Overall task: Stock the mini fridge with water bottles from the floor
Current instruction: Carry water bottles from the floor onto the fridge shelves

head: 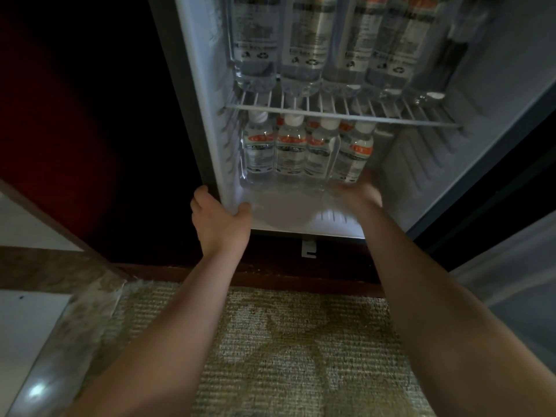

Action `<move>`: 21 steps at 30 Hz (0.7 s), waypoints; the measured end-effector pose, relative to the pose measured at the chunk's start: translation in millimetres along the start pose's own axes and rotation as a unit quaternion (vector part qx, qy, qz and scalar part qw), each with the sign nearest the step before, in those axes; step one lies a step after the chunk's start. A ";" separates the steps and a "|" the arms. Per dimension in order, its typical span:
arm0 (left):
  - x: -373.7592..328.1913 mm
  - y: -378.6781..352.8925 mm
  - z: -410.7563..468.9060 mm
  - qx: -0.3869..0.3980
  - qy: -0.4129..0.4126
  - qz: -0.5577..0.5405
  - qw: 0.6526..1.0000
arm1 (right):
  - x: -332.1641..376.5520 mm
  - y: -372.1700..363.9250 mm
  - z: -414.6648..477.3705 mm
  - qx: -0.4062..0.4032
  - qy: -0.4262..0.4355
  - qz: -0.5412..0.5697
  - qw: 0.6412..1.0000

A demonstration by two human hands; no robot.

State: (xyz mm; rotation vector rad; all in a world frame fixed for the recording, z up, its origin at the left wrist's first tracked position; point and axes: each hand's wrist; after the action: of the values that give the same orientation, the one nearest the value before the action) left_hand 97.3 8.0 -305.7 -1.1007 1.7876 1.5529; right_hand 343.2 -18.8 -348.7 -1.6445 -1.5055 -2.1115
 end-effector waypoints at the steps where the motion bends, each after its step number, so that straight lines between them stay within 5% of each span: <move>1: -0.3 2.5 -0.3 0.011 0.003 0.007 1.000 | 2.7 -1.4 -12.4 -0.049 -0.016 -0.016 0.999; 3: 0.0 7.8 -0.2 0.031 0.013 0.025 0.999 | 10.0 -5.7 -40.6 -0.119 -0.020 -0.019 0.993; 5: -0.3 14.5 -0.7 0.049 0.025 0.053 0.997 | 20.9 -9.3 -64.1 -0.077 -0.005 -0.036 0.996; 8: -4.2 30.4 -6.9 0.099 0.031 0.124 0.987 | 43.1 -7.4 -85.1 0.128 0.058 -0.130 0.982; 11: -13.0 51.7 -21.2 0.221 0.002 0.210 0.952 | 70.8 4.5 -108.1 0.347 0.049 -0.174 0.920; 13: -20.1 67.4 -30.9 0.270 -0.027 0.280 0.921 | 88.5 14.1 -125.2 0.413 0.061 -0.241 0.876; 17: -32.2 104.2 -52.5 0.255 -0.086 0.416 0.869 | 122.5 35.8 -159.1 0.368 0.198 -0.389 0.821; 21: -43.1 153.2 -77.4 0.278 -0.081 0.469 0.834 | 170.4 57.0 -204.6 0.364 0.229 -0.374 0.822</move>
State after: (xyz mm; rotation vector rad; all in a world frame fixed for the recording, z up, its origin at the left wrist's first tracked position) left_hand 1.1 -55.5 -171.3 0.2631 2.5772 1.3216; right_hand 160.1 -112.7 -170.4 -0.2565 -2.5281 -1.5640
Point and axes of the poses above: each hand's wrist, its own z-axis towards the middle knuckle, its own y-axis out of the back of the hand, x = y × z, and after that the axes turned 12 degrees about y, right-handed
